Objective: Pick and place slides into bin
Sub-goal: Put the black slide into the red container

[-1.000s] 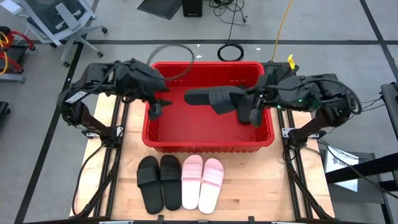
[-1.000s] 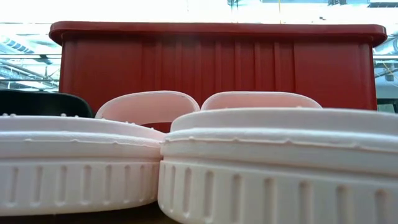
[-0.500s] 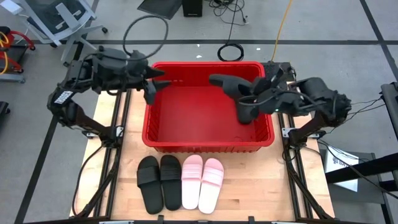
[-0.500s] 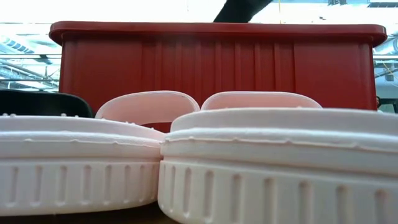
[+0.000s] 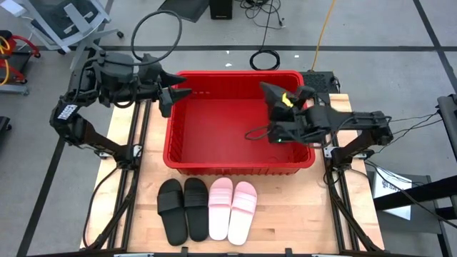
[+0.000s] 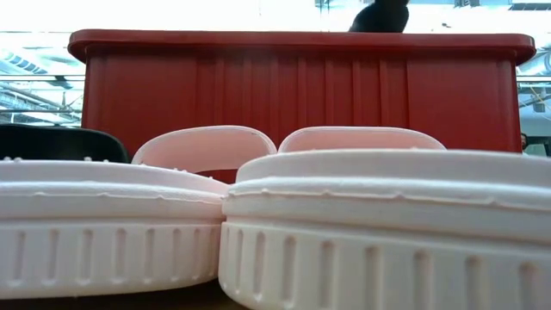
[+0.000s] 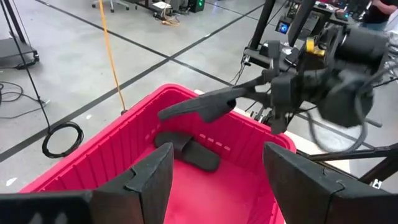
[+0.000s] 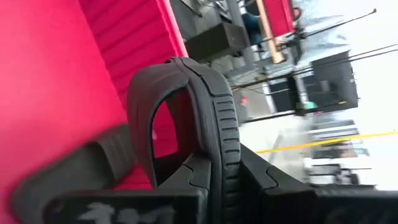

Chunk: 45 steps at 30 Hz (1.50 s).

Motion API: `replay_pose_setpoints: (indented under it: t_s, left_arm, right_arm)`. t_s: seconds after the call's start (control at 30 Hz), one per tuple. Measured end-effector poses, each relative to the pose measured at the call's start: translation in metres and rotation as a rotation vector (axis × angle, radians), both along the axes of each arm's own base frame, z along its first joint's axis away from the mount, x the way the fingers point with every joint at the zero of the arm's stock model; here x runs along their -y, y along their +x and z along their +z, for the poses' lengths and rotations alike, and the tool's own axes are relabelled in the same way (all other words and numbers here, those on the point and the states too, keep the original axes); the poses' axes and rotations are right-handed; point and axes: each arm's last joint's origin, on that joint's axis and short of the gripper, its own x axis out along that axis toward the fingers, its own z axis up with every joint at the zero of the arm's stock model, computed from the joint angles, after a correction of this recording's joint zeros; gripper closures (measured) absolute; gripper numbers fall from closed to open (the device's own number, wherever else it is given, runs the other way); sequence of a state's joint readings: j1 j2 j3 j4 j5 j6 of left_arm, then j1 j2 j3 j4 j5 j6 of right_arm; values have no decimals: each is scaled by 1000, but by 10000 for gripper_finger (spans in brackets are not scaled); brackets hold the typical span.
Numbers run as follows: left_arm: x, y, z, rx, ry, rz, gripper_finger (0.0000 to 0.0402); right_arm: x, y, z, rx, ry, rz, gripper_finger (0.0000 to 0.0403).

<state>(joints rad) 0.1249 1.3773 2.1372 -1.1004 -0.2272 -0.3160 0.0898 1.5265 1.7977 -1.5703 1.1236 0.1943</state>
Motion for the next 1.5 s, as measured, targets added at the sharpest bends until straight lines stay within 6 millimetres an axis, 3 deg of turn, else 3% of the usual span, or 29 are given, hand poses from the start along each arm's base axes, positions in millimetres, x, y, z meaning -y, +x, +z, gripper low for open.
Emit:
replay_pose_setpoints:
  t_s: [0.23,0.47,0.73,1.5]
  left_arm:
    - [1,-5,2,11,0,0,160]
    - [1,-6,2,15,-2,1,160]
    - [1,-6,2,13,5,-1,160]
    - [1,-6,2,16,1,1,160]
  right_arm:
    - [2,1,-39,-115,-65,-33,379]
    - [4,-21,-67,-103,-58,-80,379]
    - [6,-47,-82,-22,-46,-97,380]
    - [36,-35,-153,-158,76,-58,380]
